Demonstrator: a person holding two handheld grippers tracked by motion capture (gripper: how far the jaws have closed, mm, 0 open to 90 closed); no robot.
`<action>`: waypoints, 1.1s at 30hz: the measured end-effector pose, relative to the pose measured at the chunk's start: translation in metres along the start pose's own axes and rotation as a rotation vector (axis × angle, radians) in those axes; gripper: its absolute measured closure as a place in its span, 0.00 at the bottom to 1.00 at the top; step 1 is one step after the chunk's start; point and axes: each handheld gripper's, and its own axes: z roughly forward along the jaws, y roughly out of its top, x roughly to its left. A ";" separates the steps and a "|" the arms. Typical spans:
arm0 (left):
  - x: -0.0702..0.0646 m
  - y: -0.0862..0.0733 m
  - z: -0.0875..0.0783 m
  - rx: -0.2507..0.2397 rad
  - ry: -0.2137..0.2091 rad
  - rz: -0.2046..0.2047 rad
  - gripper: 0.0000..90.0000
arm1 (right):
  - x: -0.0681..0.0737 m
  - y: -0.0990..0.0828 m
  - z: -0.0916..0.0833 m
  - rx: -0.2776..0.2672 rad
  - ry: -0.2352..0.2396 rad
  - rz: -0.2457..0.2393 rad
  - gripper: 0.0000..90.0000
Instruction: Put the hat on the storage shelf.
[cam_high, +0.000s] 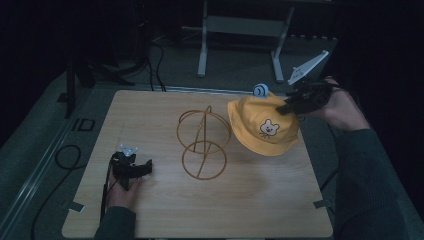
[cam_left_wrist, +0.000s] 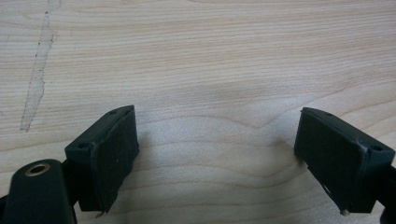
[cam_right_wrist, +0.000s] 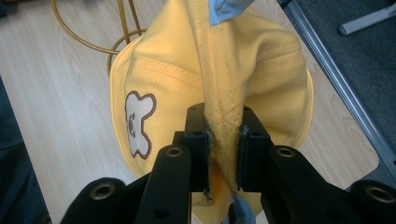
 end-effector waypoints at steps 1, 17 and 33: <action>0.000 0.000 0.000 0.000 0.000 0.000 0.15 | 0.000 0.001 -0.001 -0.004 0.000 -0.004 0.86; 0.000 0.000 0.000 -0.001 0.000 -0.001 0.15 | 0.007 0.017 -0.011 -0.061 -0.010 -0.036 0.86; 0.000 0.000 0.000 0.000 -0.002 0.001 0.15 | 0.011 0.035 -0.014 -0.080 -0.008 -0.060 0.87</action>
